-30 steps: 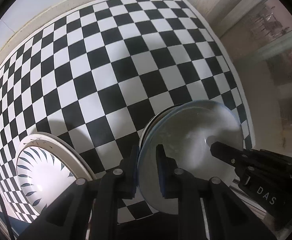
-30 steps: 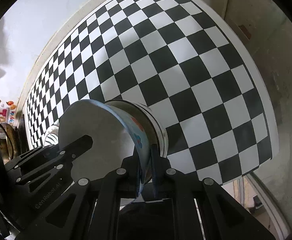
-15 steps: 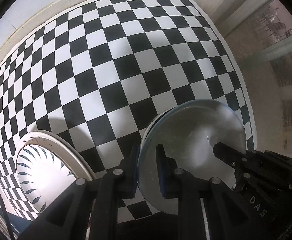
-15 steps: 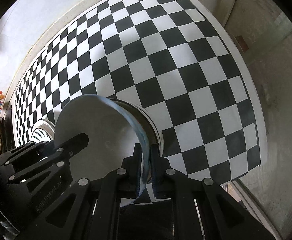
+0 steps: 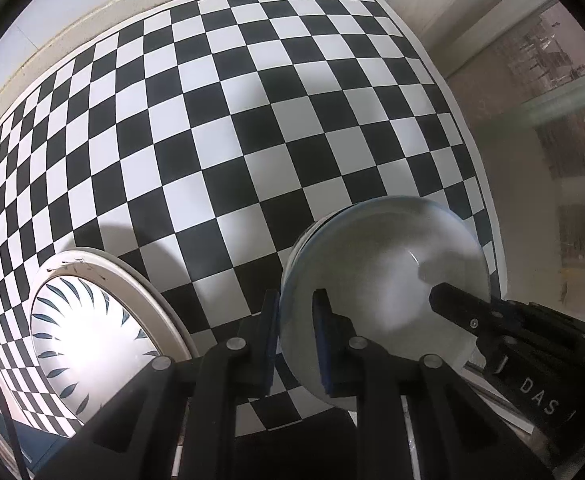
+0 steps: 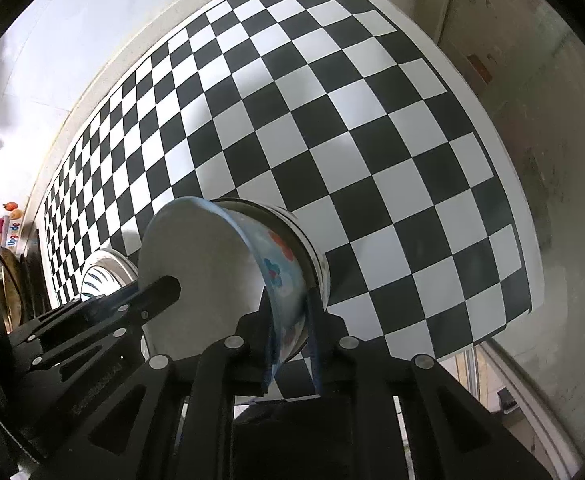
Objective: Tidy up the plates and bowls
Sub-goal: 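Carry the blue-dot bowl with both grippers and lower it onto the bowl stack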
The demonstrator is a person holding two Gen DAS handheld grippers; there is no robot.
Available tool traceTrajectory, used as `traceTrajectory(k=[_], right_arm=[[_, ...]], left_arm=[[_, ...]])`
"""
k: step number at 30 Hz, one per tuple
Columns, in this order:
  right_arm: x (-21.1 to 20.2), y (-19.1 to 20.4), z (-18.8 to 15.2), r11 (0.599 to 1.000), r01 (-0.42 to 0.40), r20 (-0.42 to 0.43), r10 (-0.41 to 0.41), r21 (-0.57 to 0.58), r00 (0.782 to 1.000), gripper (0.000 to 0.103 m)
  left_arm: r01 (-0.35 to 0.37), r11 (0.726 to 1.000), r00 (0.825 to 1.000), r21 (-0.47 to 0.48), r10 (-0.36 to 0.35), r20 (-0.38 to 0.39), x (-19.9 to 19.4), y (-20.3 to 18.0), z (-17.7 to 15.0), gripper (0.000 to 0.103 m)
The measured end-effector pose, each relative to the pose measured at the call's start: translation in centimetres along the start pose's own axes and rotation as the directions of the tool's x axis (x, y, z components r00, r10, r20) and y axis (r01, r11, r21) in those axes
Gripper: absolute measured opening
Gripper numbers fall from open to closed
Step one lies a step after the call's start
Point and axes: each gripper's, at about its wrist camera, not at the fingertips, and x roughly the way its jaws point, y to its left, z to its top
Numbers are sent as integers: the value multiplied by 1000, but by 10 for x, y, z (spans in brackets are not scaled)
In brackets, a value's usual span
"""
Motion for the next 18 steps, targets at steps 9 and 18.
traceTrajectory(k=[9,18], right_arm=[[-12,-7,-2,1000,0,30,0,8,1000,17],[-12,-13,-12,1000,20,34,-20,7,999,17]], left_arm=[[-10,1000,1000,15,10,18,-7,-6,-2,15],[-39,999,998,25,38,59,-21,-10,-11,15]])
